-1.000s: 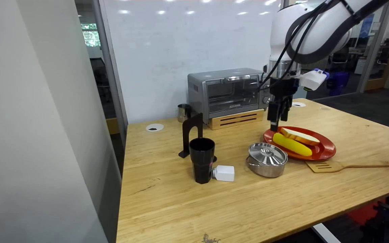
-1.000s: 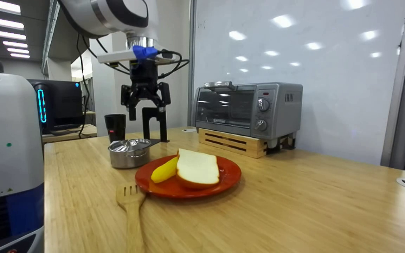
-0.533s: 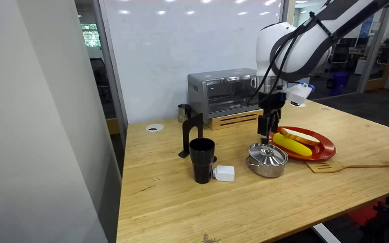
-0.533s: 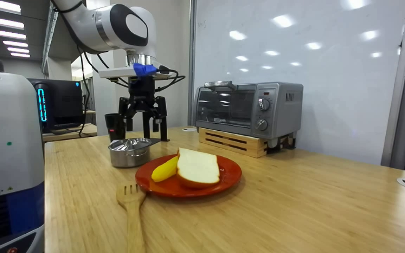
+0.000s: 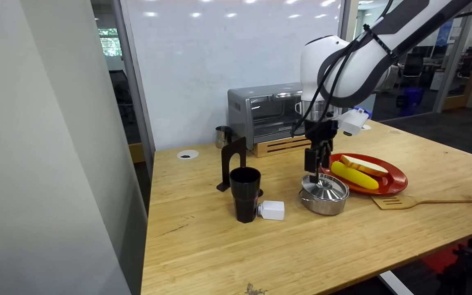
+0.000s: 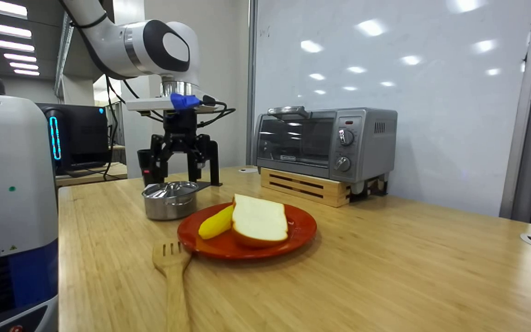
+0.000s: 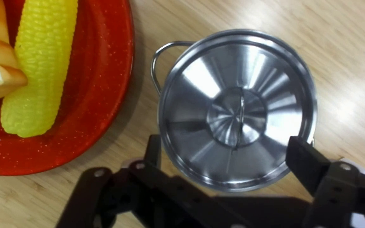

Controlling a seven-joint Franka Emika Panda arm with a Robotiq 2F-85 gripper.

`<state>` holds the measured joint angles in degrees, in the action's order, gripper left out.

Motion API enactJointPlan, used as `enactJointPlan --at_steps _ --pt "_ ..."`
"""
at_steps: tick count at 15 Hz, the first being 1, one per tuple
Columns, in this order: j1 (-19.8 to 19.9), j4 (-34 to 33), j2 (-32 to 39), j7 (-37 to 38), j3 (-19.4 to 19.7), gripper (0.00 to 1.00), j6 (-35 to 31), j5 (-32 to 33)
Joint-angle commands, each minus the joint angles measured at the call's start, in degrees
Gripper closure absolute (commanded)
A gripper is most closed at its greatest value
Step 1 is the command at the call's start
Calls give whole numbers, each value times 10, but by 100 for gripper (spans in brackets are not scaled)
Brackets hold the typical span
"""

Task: Take the lid off the pot and put it on the table

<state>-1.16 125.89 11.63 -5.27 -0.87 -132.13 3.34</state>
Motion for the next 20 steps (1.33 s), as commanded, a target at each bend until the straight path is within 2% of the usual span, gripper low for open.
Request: enactJointPlan --at_steps 1,11,12,14,20 --pt "1 -14 19 5 -6 0 6 -17" --pt "-13 -9 17 56 -8 0 17 -10" --pt "-15 -7 17 62 -8 25 18 -10" --pt "-18 -4 14 70 -8 33 17 -9" --pt "-17 4 7 81 -4 77 14 -7"
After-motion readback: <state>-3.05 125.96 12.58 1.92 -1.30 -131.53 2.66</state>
